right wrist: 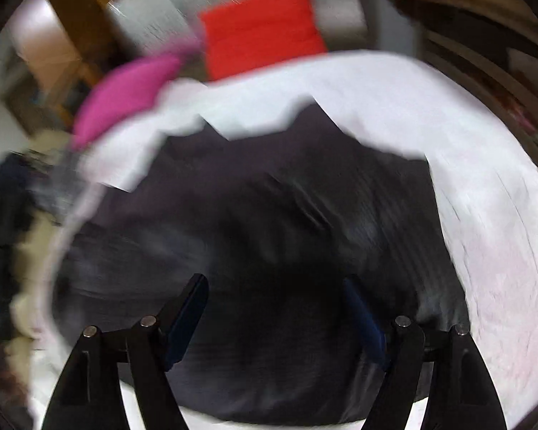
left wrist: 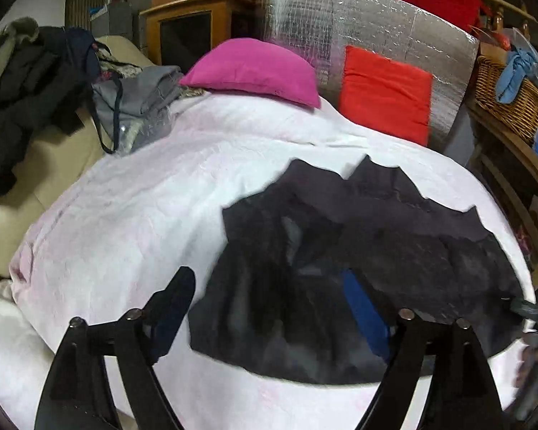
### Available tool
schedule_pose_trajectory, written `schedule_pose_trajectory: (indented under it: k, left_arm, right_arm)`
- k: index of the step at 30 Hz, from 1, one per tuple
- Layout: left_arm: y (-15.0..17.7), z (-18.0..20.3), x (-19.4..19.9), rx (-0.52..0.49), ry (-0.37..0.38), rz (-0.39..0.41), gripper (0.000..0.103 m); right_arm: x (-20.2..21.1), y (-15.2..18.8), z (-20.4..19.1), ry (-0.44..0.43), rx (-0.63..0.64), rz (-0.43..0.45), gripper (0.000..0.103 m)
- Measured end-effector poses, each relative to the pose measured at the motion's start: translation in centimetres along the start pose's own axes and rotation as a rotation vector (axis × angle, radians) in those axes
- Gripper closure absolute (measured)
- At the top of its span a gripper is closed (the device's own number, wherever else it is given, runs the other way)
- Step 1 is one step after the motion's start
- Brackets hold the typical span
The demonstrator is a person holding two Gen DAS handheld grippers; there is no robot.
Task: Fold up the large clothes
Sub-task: 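Release the folded jacket and pull both grippers back from it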
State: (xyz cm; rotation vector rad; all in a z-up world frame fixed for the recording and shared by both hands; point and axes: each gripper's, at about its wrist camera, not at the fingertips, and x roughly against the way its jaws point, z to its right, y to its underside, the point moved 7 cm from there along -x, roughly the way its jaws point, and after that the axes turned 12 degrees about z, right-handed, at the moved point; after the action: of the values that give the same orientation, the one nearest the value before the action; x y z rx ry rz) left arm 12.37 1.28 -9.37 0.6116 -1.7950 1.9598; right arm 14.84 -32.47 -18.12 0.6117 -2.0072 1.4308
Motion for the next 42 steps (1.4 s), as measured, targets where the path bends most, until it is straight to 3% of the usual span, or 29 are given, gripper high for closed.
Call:
schedule_pose_trajectory:
  k: [4, 7, 8, 13, 17, 21, 27, 42]
  left_arm:
    - [1.1, 2.2, 2.2, -0.031, 0.039, -0.016, 0.017]
    - [1.0, 3.4, 4.5, -0.041, 0.044, 0.017, 0.017]
    - [1.0, 3.7, 5.2, -0.041, 0.052, 0.024, 0.016]
    - [1.0, 4.9, 8.3, -0.058, 0.047, 0.073, 0.013]
    - [1.5, 5.1, 9.8, -0.045, 0.061, 0.075, 0.013]
    - [2.0, 5.3, 10.9, -0.033, 0.069, 0.081, 0.013]
    - [2.2, 6.1, 12.4, -0.11, 0.04, 0.115, 0.007]
    - [2.3, 7.3, 11.9, -0.118, 0.082, 0.1, 0.004]
  right_arm:
    - [4.9, -2.2, -2.8, -0.018, 0.03, 0.081, 0.022]
    - [11.2, -3.9, -6.0, -0.037, 0.125, 0.205, 0.006]
    - [13.0, -3.9, -6.9, -0.05, 0.141, 0.24, 0.0]
    - [18.3, 0.2, -10.6, -0.07, 0.2, 0.286, 0.0]
    - [18.9, 4.9, -11.6, -0.07, 0.19, 0.275, 0.0]
    - [19.0, 6.6, -11.5, -0.061, 0.173, 0.259, 0.0]
    - [20.4, 6.4, -11.6, -0.032, 0.158, 0.292, 0.0]
    - [19.9, 6.3, -12.1, -0.03, 0.164, 0.279, 0.0]
